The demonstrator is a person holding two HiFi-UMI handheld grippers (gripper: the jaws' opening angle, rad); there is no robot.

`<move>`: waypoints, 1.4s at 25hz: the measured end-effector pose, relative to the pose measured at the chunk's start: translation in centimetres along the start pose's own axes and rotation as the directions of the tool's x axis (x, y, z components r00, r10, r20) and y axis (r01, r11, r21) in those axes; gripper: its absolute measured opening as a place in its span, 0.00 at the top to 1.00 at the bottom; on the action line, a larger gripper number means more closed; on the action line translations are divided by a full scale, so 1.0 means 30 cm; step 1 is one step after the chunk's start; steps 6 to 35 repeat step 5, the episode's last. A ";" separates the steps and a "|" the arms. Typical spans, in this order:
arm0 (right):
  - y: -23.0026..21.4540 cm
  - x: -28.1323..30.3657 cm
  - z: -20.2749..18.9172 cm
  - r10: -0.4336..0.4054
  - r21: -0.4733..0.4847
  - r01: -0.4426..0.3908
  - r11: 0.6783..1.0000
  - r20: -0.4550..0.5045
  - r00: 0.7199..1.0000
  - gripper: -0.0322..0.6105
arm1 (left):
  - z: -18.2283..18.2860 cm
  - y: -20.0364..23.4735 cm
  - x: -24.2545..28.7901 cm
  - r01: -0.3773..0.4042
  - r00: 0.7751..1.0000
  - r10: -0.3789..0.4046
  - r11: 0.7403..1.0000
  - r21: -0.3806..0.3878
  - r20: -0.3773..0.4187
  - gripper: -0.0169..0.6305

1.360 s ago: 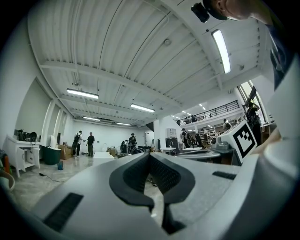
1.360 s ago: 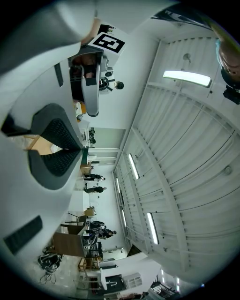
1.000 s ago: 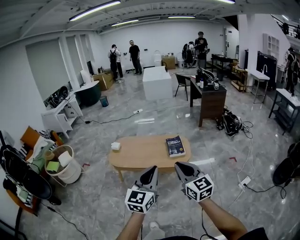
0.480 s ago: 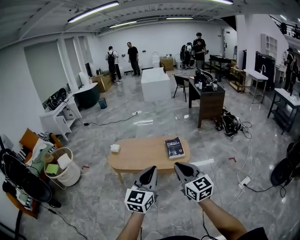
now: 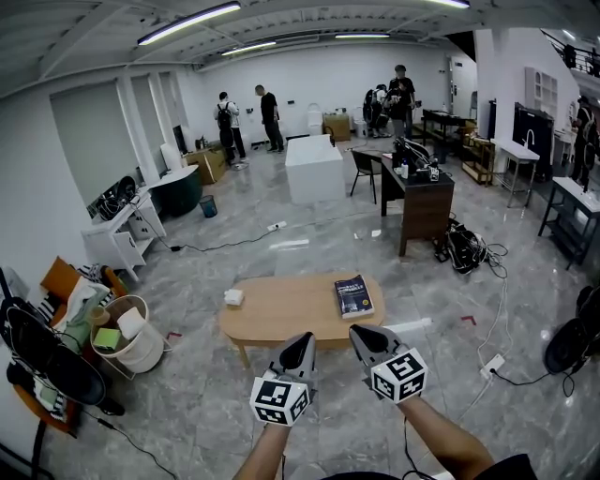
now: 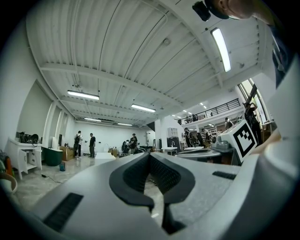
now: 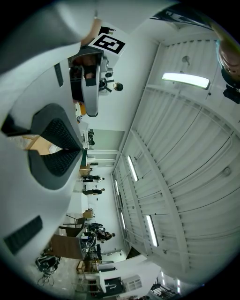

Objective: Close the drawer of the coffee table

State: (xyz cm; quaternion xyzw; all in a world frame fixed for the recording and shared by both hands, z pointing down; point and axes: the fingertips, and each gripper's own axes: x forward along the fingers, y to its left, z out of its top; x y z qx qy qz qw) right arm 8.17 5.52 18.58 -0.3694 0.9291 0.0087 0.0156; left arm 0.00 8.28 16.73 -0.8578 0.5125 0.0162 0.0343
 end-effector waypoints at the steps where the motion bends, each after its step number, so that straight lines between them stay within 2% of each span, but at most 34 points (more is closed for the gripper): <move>1: -0.002 0.002 0.002 0.000 0.001 0.000 1.000 0.001 1.000 0.92 | 0.002 0.001 0.002 -0.001 1.000 0.001 1.000 -0.001 0.000 0.97; 35: -0.010 0.011 0.015 0.003 0.004 -0.003 1.000 0.002 1.000 0.92 | 0.018 0.003 0.015 0.000 1.000 0.000 1.000 0.001 0.001 0.97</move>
